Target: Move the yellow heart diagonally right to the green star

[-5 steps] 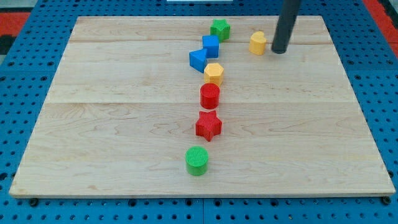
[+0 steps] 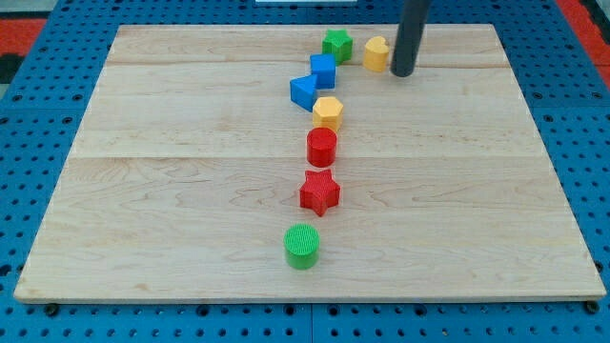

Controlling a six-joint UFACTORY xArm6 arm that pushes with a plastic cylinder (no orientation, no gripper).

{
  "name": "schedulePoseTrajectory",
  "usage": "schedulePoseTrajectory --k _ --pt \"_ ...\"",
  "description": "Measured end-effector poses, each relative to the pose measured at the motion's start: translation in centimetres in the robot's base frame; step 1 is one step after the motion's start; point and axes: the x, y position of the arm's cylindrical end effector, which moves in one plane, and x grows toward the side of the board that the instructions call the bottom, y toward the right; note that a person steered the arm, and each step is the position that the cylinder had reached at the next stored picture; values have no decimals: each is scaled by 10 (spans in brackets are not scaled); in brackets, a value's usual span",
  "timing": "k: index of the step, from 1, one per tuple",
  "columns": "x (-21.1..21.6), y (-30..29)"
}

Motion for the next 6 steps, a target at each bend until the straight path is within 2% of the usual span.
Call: schedulePoseTrajectory --k 2,4,5,6 --pt "-29 -31" --pt "-57 -16" --pt "-43 26" --pt "-65 69"
